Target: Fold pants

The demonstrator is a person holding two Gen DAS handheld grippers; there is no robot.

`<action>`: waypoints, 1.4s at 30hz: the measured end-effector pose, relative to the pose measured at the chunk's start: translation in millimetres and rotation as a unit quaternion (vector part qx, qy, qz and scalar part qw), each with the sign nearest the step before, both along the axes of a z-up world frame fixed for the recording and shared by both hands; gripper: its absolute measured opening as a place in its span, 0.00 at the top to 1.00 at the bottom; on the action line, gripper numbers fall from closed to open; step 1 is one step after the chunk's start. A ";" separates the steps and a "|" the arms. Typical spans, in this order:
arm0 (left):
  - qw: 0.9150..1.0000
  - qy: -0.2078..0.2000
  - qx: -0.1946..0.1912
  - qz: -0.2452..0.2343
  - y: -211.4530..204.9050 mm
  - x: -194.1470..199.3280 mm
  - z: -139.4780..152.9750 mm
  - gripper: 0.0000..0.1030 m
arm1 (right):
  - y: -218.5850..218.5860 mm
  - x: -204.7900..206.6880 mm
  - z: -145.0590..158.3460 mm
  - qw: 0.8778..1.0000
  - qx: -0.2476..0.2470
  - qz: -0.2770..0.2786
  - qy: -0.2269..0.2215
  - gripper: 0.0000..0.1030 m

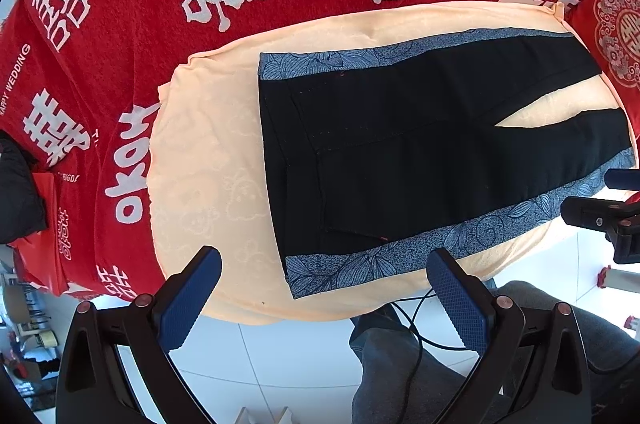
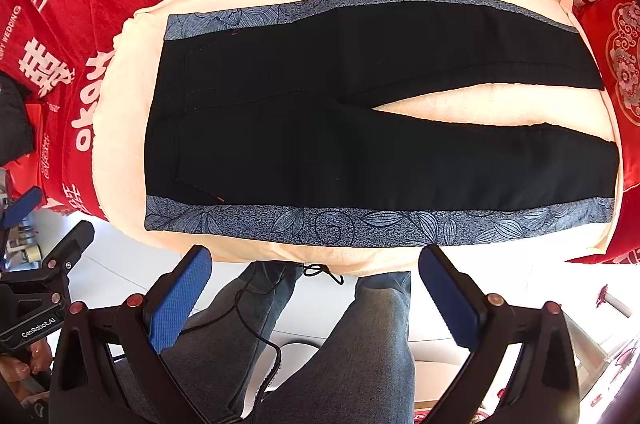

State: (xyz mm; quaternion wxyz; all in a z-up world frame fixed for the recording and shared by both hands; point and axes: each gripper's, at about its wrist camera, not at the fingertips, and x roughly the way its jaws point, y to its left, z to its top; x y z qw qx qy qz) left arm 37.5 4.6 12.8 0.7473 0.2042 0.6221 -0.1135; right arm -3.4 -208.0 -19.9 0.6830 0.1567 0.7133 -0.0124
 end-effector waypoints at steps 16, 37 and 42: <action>0.992 0.007 0.007 0.128 -31.3 -27.6 1.7 0.00 | -52.5 -25.4 -7.0 0.998 0.035 0.051 -0.011 0.00; 0.993 0.016 -0.002 0.115 -14.7 -43.3 -83.6 0.00 | -41.1 -48.3 -74.3 0.997 0.043 -0.003 -0.068 0.00; 0.993 0.022 -0.014 0.118 -3.2 -43.4 -112.4 0.00 | -24.1 -54.2 -95.5 0.996 0.054 -0.012 -0.069 0.00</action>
